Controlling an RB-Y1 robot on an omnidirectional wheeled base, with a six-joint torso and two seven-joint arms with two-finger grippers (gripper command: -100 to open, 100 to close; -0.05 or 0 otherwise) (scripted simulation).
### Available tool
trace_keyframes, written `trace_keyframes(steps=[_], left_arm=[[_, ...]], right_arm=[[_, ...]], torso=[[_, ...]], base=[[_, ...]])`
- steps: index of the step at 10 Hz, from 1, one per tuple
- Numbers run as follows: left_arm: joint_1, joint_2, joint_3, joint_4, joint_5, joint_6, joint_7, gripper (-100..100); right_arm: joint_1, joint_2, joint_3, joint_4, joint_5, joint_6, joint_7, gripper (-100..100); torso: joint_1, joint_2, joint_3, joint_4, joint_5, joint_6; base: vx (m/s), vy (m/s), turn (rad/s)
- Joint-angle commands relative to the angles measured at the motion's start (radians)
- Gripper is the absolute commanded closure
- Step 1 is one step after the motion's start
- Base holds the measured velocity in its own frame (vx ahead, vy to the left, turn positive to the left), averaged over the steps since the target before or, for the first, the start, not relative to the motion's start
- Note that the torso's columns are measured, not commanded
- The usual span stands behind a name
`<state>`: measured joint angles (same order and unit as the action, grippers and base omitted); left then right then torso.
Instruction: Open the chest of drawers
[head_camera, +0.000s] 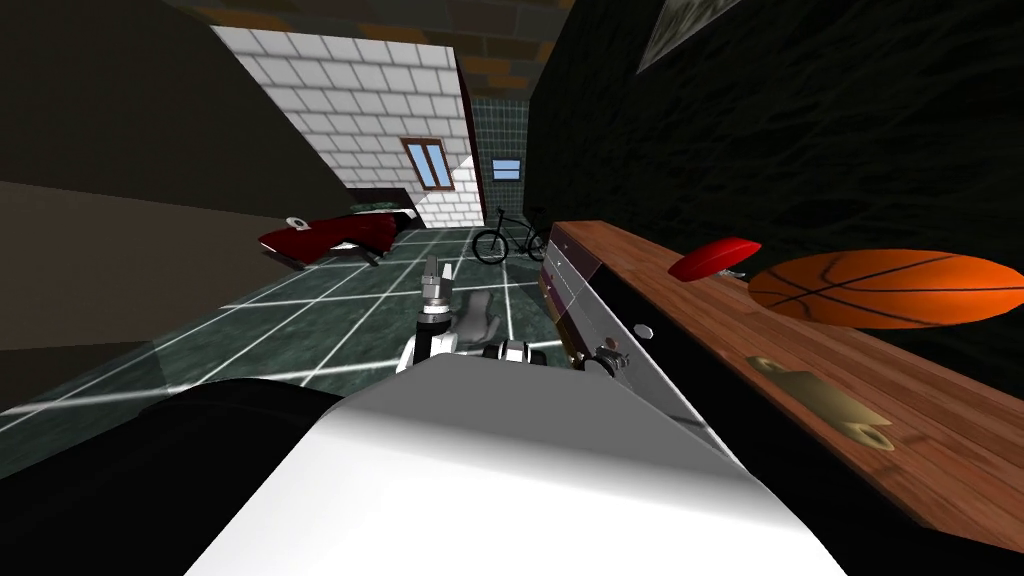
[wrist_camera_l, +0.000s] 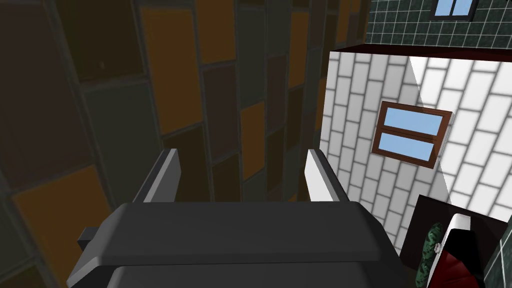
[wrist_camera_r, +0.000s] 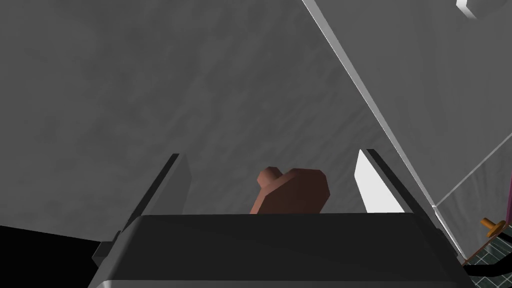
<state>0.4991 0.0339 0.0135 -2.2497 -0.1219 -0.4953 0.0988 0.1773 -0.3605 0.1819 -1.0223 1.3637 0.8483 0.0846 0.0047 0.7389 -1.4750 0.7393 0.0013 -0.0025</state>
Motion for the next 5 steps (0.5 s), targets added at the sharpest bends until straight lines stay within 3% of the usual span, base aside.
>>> trace_keyframes(steps=[1,3,5], left_arm=[[0.000,0.000,0.000,0.000,0.000,0.000,0.000,0],[0.000,0.000,0.000,0.000,0.000,0.000,0.000,0],[0.000,0.000,0.000,0.000,0.000,0.000,0.000,0]], right_arm=[[-0.011,-0.018,-0.012,-0.024,-0.021,-0.019,0.036,-100],[-0.007,-0.026,-0.017,-0.041,-0.030,-0.024,0.048,-100],[-0.068,-0.010,-0.040,0.026,-0.047,0.001,0.059,-100]], torso=[[-0.002,-0.001,-0.001,-0.001,0.000,0.002],[-0.006,-0.001,-0.001,-0.001,-0.002,0.003],[-0.009,0.001,0.000,-0.001,-0.003,0.002]], base=[[-0.019,0.068,-0.005],[-0.022,0.053,-0.019],[-0.092,-0.058,0.266]])
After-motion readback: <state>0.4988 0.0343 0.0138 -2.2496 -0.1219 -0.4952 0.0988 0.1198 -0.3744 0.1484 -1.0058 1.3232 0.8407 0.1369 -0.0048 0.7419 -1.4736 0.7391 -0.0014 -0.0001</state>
